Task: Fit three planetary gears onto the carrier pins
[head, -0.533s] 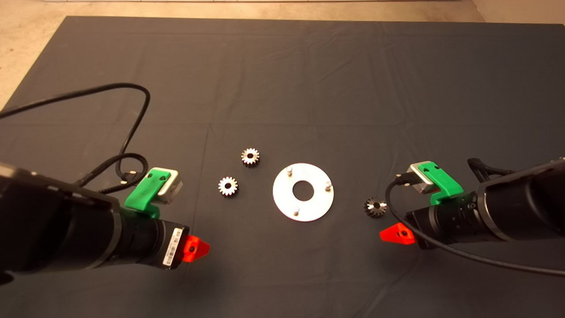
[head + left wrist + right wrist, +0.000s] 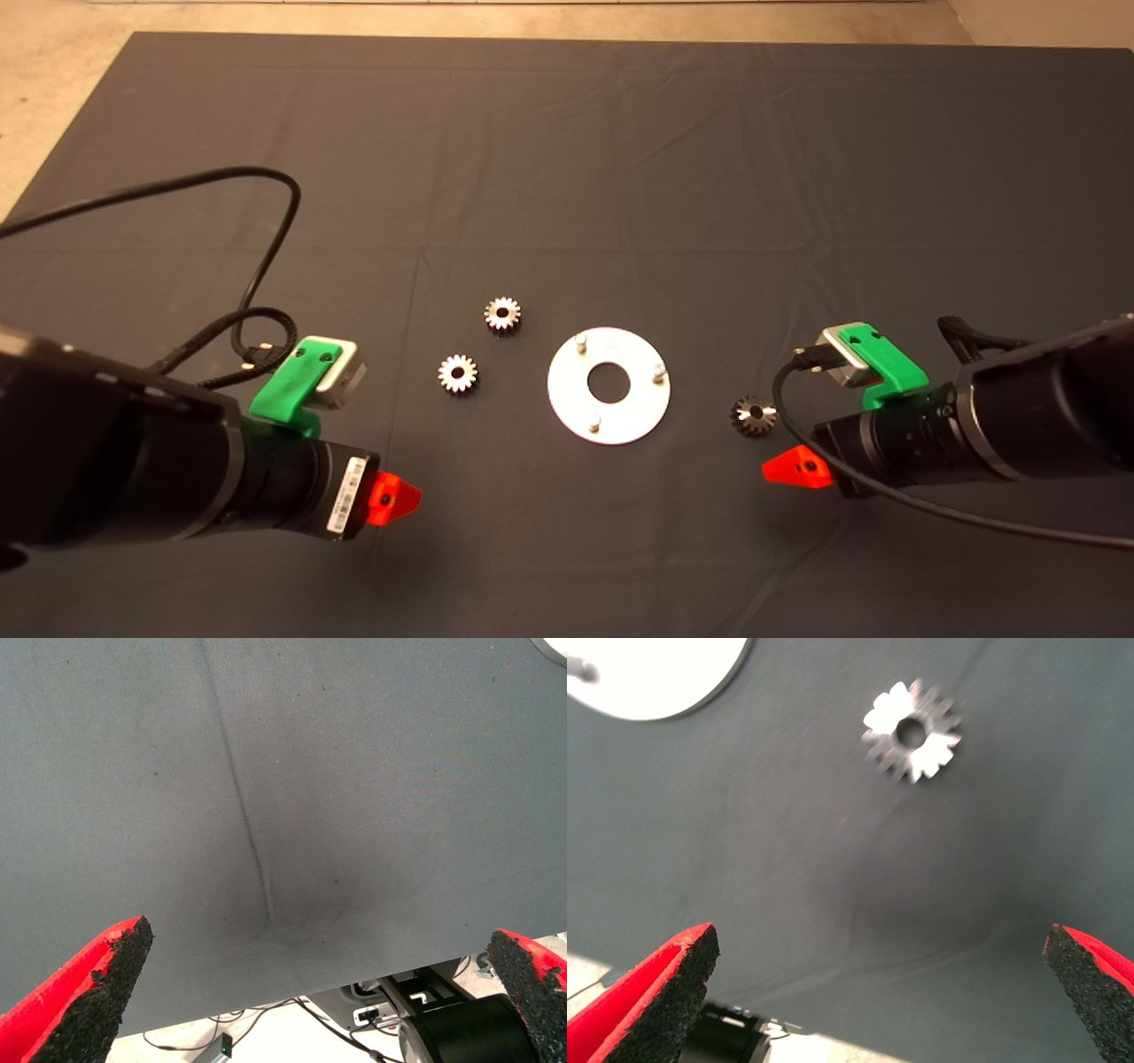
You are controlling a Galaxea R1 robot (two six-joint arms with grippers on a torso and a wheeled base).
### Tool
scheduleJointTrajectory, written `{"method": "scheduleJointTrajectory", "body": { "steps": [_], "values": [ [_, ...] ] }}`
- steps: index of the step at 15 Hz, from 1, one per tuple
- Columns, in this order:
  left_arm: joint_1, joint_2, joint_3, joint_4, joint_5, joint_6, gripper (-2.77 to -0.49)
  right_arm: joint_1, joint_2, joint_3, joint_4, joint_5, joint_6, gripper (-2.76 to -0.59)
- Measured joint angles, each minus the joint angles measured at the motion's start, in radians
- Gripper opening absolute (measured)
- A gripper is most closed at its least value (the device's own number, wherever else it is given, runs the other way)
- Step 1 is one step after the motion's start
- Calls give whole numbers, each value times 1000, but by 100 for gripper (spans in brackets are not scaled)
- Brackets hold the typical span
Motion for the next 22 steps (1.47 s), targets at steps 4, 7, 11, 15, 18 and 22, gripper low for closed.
{"method": "scheduleJointTrajectory", "body": {
  "steps": [4, 7, 11, 15, 18, 22],
  "values": [
    [0, 0, 0, 0, 0, 0, -51, -1, 0, -88, 0, 0, -69, -61],
    [0, 0, 0, 0, 0, 0, -51, -2, 2, -140, -1, -1, -116, -61],
    [0, 0, 0, 0, 0, 0, -51, -32, 6, -168, -1, -1, -138, -61],
    [2, 2, 0, 1, 0, 0, -51, -92, 10, -174, -5, 0, -145, -61],
    [5, 3, 0, 1, 1, -1, -51, -118, 22, -182, -25, -2, -146, -61],
    [5, 2, 0, 2, 0, -8, -51, -133, 81, -226, -55, -1, -150, -61]
  ]
}}
